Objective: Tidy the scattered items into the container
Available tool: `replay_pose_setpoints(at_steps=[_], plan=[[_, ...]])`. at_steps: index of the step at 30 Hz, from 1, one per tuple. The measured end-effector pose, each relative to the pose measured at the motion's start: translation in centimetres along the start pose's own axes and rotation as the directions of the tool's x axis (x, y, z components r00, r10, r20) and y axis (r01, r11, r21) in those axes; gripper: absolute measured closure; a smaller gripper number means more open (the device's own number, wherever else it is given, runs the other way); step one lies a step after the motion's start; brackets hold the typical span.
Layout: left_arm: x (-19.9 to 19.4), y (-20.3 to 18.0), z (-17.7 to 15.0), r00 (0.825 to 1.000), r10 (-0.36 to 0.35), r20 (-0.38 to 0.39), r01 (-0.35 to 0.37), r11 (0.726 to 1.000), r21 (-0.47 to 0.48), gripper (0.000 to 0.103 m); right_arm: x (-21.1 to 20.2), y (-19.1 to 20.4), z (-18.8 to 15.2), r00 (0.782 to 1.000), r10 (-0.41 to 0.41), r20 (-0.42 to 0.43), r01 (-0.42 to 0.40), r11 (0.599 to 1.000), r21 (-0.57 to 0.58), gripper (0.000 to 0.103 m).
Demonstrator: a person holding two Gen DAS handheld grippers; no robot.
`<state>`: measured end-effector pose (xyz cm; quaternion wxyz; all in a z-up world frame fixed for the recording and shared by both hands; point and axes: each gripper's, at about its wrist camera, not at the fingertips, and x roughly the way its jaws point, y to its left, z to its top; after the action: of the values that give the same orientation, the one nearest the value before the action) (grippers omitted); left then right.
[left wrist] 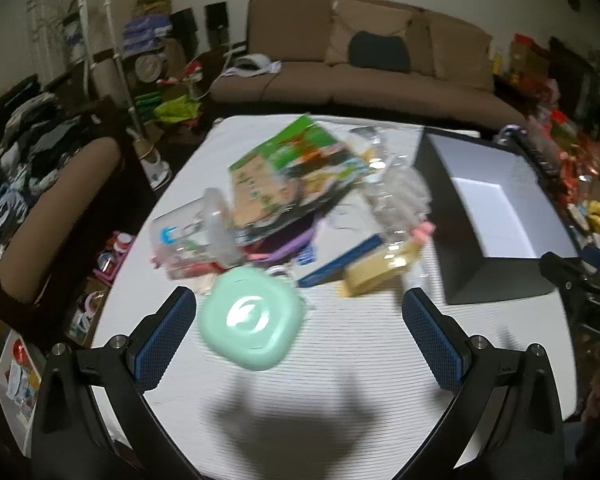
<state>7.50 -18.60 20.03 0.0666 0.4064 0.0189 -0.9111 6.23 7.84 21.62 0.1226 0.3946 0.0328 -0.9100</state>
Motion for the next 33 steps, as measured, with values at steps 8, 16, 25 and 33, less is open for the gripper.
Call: replay_pose_setpoints(at_steps=[8,16,25,33], plan=[[2.7,6.1,-0.5,0.999,0.044,-0.023,-0.045,0.998,-0.044,0.000,3.1,6.0,-0.3,0.998,0.057,-0.035,-0.059,0.997,-0.054,0.000],[6.1,9.8,-2.1,0.997,0.043,-0.066,-0.046,0.998,-0.051,0.000,6.7,9.9,-1.2,0.991,0.103,-0.082,-0.110,0.990,-0.087,0.000],[10.4,11.2,-4.3,0.992,0.011,-0.125,-0.021,0.996,-0.086,0.000,10.0,11.2,-2.8,0.981,0.141,-0.135,-0.155,0.983,-0.097,0.000],[11.9,12.7,-1.7,0.996,0.001,-0.093,-0.013,0.992,-0.127,0.000,11.2,11.6,-1.6,0.975,0.192,-0.114,-0.203,0.975,-0.090,0.000]])
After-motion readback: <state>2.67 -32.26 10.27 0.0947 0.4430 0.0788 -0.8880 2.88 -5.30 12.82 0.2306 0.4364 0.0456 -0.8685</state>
